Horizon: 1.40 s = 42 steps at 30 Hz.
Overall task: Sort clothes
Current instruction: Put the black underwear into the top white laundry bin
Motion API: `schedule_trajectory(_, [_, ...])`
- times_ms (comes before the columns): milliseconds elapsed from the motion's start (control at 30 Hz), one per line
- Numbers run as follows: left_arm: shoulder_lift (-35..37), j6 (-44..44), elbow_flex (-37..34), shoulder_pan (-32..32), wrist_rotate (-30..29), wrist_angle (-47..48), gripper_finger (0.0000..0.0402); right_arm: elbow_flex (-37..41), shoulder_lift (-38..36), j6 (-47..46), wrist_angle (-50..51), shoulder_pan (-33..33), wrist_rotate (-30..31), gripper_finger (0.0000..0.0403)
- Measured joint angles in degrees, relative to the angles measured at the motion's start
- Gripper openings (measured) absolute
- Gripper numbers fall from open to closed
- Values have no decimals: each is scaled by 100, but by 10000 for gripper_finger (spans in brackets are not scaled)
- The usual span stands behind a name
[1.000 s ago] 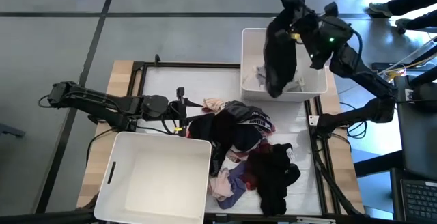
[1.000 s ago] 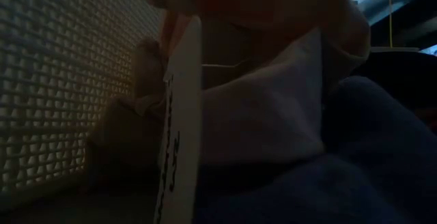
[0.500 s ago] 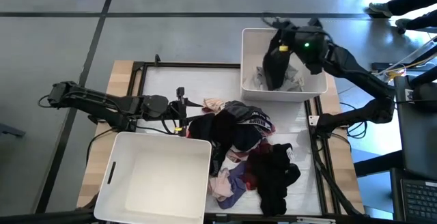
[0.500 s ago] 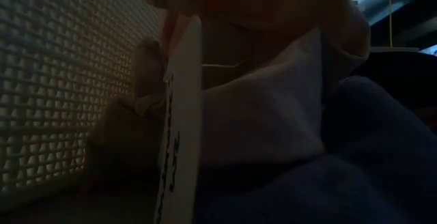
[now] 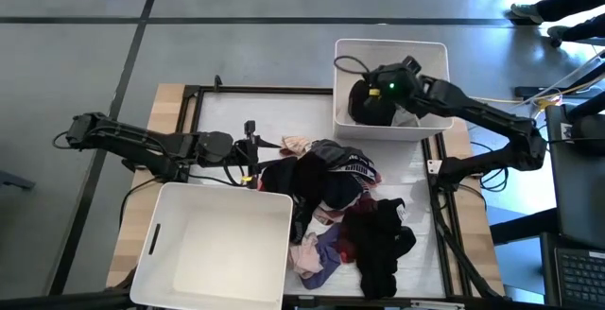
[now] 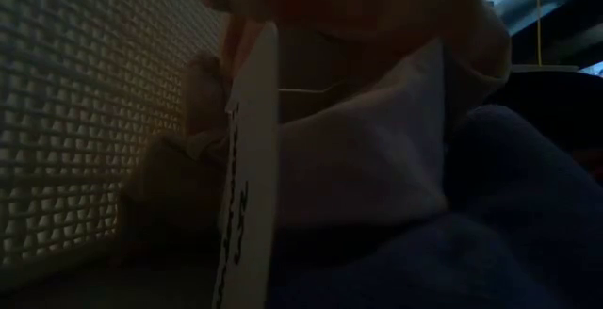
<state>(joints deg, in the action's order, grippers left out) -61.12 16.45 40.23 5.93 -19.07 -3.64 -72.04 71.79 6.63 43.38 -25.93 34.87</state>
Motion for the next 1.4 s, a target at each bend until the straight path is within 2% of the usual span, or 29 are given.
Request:
schedule_trajectory(167, [1, 0, 0, 1, 0, 8, 159, 371, 59, -242, -132, -14, 119, 15])
schedule_trajectory(267, [0, -172, 0, 2, 1, 25, 159, 377, 112, -366, -152, -78, 87, 35])
schedule_trajectory(600, [0, -281, 0, 2, 0, 7, 159, 285, 43, -326, 24, -68, -148, 219])
schedule_trajectory(767, [0, -267, 0, 0, 0, 7, 159, -463, 35, -443, 793, 240, -102, 271])
schedule_trajectory(867, [0, -264, 0, 0, 1, 9, 159, -921, 22, -880, 1227, 517, -371, 281])
schedule_trajectory(967, [0, -262, 0, 0, 0, 9, 159, -1200, 22, -1361, 1611, 890, -982, 281])
schedule_trajectory(1200, [2, -260, 0, 0, 0, 24, 159, -1269, 66, -2914, 2307, 2252, -2299, 276])
schedule_trajectory(1267, [1, -260, 0, 0, 2, 24, 159, -1269, 119, -3361, 2458, 2720, -2452, 276])
schedule_trajectory(1400, [0, -260, 0, 2, 0, 24, 159, -1267, 230, -4151, 2615, 3653, -2391, 276])
